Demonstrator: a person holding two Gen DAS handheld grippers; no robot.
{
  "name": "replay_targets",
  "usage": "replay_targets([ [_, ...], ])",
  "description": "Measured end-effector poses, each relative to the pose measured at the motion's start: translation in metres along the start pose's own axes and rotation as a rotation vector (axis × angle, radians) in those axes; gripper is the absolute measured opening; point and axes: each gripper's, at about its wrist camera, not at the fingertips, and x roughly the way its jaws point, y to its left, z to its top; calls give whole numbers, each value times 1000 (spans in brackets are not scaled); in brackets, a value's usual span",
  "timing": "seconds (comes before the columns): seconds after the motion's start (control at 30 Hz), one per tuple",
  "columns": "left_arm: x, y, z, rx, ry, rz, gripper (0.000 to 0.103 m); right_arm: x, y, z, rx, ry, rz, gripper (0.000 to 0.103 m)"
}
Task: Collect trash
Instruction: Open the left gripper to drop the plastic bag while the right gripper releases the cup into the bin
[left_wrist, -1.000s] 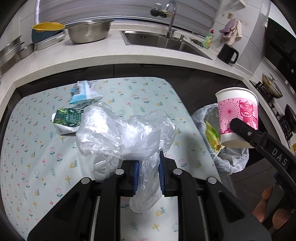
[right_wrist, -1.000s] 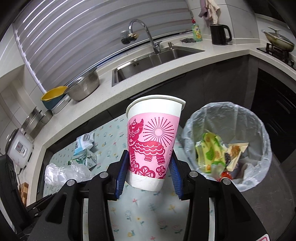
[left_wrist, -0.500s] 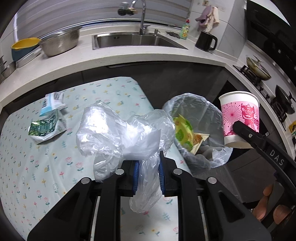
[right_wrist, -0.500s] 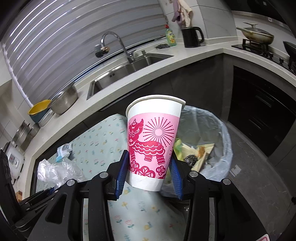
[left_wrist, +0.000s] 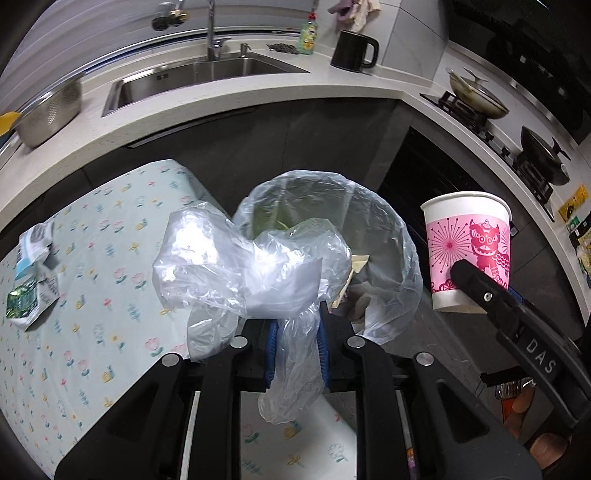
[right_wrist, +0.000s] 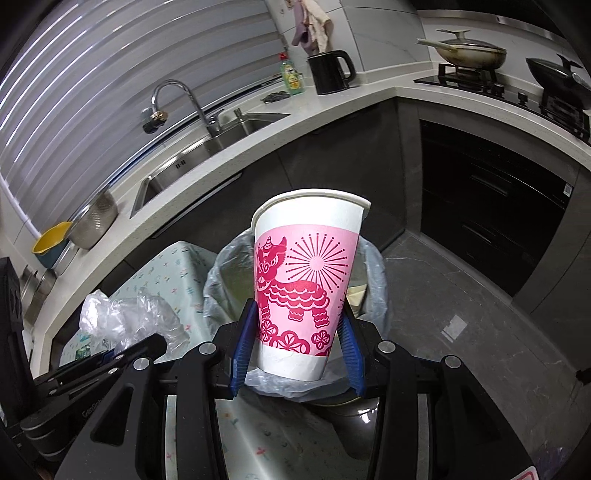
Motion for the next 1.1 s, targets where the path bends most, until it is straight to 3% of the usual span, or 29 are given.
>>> replay_targets([
  [0.27,23,-28,13,58,3,-17,21,5,-17,3,23,-1,-25,41],
  [0.37,30,-30,17,56,6,-24,38,8,-20,4,26,0,-32,41],
  [0.43,32,-28,21,44,2,-25,56,9,-20,5,26,2,-35,41],
  [0.5,31,-23,24,23,-9,-23,63,12,-19,4,23,5,-36,41],
  [1.1,12,23,24,-59,-61,13,64,35,11,11,-47,33,-13,42],
])
